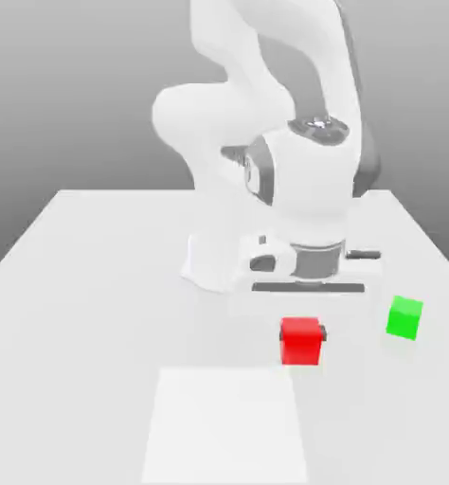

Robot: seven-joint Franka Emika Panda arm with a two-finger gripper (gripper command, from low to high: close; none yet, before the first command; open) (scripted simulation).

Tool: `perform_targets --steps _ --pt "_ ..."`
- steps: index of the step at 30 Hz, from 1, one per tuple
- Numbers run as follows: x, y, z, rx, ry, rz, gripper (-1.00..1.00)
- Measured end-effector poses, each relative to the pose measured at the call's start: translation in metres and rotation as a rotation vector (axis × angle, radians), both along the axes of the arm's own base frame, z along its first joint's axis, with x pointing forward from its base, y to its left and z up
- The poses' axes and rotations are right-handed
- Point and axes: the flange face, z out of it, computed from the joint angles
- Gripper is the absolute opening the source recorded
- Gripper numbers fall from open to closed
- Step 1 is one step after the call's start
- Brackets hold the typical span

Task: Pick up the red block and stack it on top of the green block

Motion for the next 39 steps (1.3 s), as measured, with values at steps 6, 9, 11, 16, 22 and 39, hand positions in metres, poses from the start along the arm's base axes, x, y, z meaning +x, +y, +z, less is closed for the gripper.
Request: perform_targets --steps 6,9,11,16,22,39 --pt "-0.037 0.073 0.016 0.012 -0.001 -0.134 -1.00" --pt "-0.064 0.106 0.020 0.012 0.003 -0.198 -1.00" --pt "-0.083 0.127 0.022 0.010 0.006 -0.241 -1.00" --pt "-0.140 0.169 0.020 -0.005 0.013 -0.348 -1.00" --pt "-0.154 0.179 0.007 -0.007 0.005 -0.374 -1.00" --pt "-0.155 0.178 -0.047 -0.010 0.012 -0.377 -1.00"
